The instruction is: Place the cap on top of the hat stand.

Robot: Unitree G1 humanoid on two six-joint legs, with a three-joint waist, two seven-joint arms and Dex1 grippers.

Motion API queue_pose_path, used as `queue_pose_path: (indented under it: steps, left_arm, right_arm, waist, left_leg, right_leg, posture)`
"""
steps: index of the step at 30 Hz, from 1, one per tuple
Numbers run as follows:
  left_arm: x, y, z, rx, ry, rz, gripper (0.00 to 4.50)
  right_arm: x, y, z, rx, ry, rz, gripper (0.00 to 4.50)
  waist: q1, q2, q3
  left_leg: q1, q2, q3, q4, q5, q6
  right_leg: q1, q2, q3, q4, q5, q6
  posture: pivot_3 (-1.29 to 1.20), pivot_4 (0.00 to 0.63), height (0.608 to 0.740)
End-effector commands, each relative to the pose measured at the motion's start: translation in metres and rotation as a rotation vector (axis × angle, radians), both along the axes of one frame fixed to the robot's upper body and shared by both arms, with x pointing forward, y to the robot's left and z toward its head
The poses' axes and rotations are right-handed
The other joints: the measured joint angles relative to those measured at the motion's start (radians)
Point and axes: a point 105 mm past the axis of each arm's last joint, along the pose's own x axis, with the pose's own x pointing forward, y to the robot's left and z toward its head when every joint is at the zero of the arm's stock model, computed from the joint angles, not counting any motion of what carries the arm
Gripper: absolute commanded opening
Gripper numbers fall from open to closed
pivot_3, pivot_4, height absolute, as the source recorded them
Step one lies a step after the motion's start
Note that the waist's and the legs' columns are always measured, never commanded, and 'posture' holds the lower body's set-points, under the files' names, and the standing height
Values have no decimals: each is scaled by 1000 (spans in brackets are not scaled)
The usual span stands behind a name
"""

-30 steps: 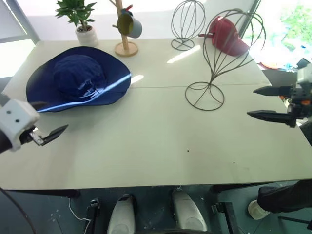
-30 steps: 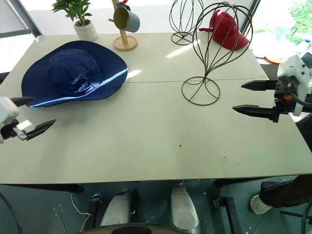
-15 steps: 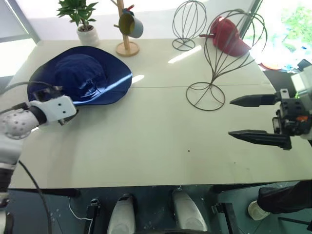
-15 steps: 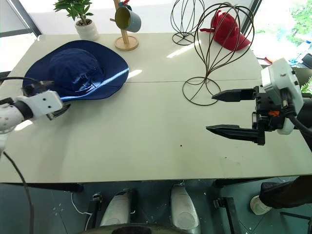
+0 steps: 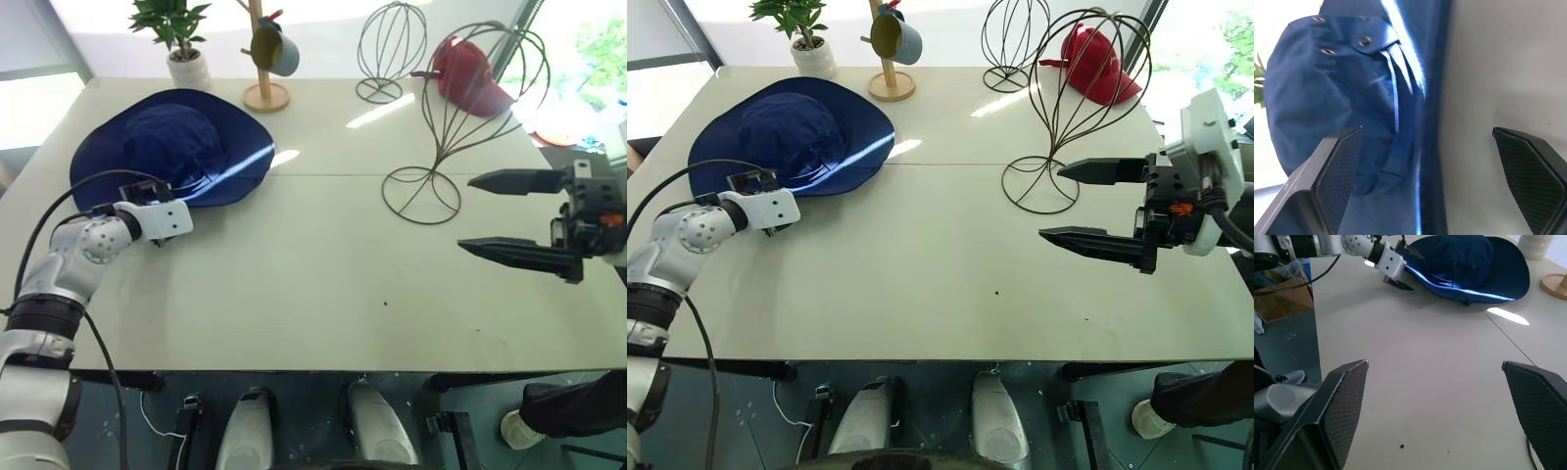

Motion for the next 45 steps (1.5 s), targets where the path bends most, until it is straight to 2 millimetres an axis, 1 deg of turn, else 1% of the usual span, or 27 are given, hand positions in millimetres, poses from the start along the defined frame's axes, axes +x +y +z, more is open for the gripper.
queue_pose_path:
  steps: [1,2,3,4,6,7,8,10,11,13,16,17,19,21,22,23,27,30,33,35,37,39,43,45]
  left_arm:
    - [9,-1,14,11,-59,4,4442]
    - [10,-2,15,10,-67,-2,4442]
    - [11,-3,16,8,-73,-7,3912]
    - [12,-4,17,6,-76,-11,3594]
    - [12,-4,19,7,-81,-17,2609]
    - [13,-4,20,9,-84,-20,2014]
    - [13,-3,21,10,-87,-22,1617]
    - [13,-3,25,6,-93,-29,456]
    - [13,-4,27,1,-95,-34,45]
    - [13,-8,33,-49,-89,-41,45]
    - [11,-22,44,-197,-40,-66,45]
    - [10,-28,52,-254,-27,-82,45]
    - [6,-39,74,-356,-18,-115,45]
    - [1,-51,99,-439,-15,-155,45]
    - [-1,-57,113,-478,-16,-179,45]
    - [-4,-61,122,-504,-14,-194,45]
    - [-8,-88,174,-647,-49,-282,45]
    - [-9,-116,212,-732,-86,-378,45]
    - [-10,-141,237,-786,-115,-455,45]
    - [-9,-159,251,-826,-122,-505,45]
    - [-7,-184,266,-864,-128,-570,45]
    - [-4,-203,277,-890,-130,-617,45]
    - [-3,-239,299,-888,-181,-702,45]
    - [-8,-258,310,-854,-226,-758,45]
  right_arm:
    - [-1,2,10,-7,-52,4,4500]
    - [-1,2,10,-8,-57,0,4500]
    - [0,1,10,-9,-60,-4,4500]
    - [0,1,11,-7,-62,-7,4500]
    - [0,1,12,-6,-64,-12,4500]
    - [0,1,12,-7,-65,-14,4500]
    - [0,0,12,-9,-66,-16,4500]
    - [0,-1,12,-10,-68,-24,4500]
    - [1,-1,12,-9,-69,-28,4500]
    - [2,-4,13,8,-54,-47,4500]
    - [2,-12,17,26,-33,-78,4500]
    - [4,-17,19,18,-54,-102,4500]
    - [9,-31,25,10,-92,-179,4500]
    - [11,-41,29,3,-125,-220,4500]
    - [10,-45,32,5,-131,-233,4500]
    - [9,-48,33,6,-135,-239,4500]
    - [9,-59,38,1,-163,-282,4500]
    - [8,-62,40,0,-178,-301,4500]
    - [6,-65,40,-4,-184,-313,4500]
    - [5,-68,40,-4,-186,-325,4500]
    - [3,-74,42,-4,-195,-354,4500]
    - [0,-77,44,1,-207,-377,4500]
    - [-8,-80,50,21,-224,-412,4500]
    - [-12,-83,51,30,-227,-437,4500]
  waist:
    - [1,0,0]
    - [2,0,0]
    - [1,0,0]
    - [1,0,0]
    - [1,0,0]
    - [1,0,0]
    - [0,0,0]
    - [0,0,0]
    - [0,0,0]
    - [0,0,0]
    - [2,0,0]
    - [4,0,0]
    - [7,0,0]
    - [9,0,0]
    - [10,0,0]
    - [12,0,0]
    - [19,0,0]
    - [22,0,0]
    - [21,0,0]
    - [21,0,0]
    - [22,0,0]
    - [23,0,0]
    - [21,0,0]
    - [19,0,0]
  left_leg:
    - [0,0,0,0,0,0]
    - [0,0,0,0,0,0]
    - [0,0,0,0,0,0]
    - [0,0,0,0,0,0]
    - [0,0,0,0,0,0]
    - [0,0,0,0,0,0]
    - [0,0,0,0,0,0]
    - [0,0,0,0,0,0]
    - [0,0,0,0,0,0]
    - [-1,0,0,0,0,0]
    - [-1,0,0,1,0,0]
    - [-2,0,0,1,0,0]
    - [-3,0,0,1,0,0]
    - [-5,0,-1,2,0,0]
    - [-6,0,-1,3,0,0]
    - [-6,0,-1,3,0,0]
    - [-6,0,-1,5,0,0]
    - [-7,0,-2,8,0,0]
    - [-9,0,-2,12,0,1]
    - [-9,0,-2,13,-1,1]
    - [-9,0,-2,13,-1,2]
    - [-9,-1,-2,14,-1,2]
    - [-9,-1,-2,14,-1,3]
    - [-9,-1,-2,14,-2,4]
  right_leg:
    - [0,0,0,0,0,0]
    - [0,0,0,0,0,0]
    - [0,0,0,0,0,1]
    - [0,0,0,0,1,1]
    - [0,0,0,0,1,1]
    - [0,0,0,0,1,1]
    - [0,0,0,0,1,1]
    - [0,0,0,0,1,1]
    - [0,0,0,0,1,1]
    - [0,0,0,0,1,1]
    - [0,0,0,0,1,1]
    - [0,0,0,0,1,1]
    - [-1,0,0,0,1,1]
    - [-3,0,0,0,1,2]
    - [-3,0,0,0,1,2]
    - [-3,0,0,0,2,3]
    - [-3,1,0,0,3,5]
    - [-2,1,0,1,3,5]
    - [-2,1,0,1,3,6]
    - [-1,1,0,1,3,6]
    - [-1,1,0,1,3,6]
    - [-1,1,0,1,3,6]
    - [-1,1,0,0,3,7]
    - [-1,1,0,0,3,7]
  posture:
    - [0,150,739]
    - [0,150,739]
    - [0,150,739]
    - [0,150,739]
    - [0,150,739]
    - [0,150,739]
    - [0,150,739]
    - [0,150,739]
    - [0,150,739]
    - [0,150,739]
    - [0,150,739]
    - [0,150,739]
    - [0,150,739]
    - [0,150,739]
    - [0,150,739]
    - [0,150,739]
    - [0,150,739]
    - [0,150,739]
    - [0,150,739]
    - [0,150,739]
    - [0,150,739]
    - [0,150,739]
    - [0,150,739]
    - [0,150,739]
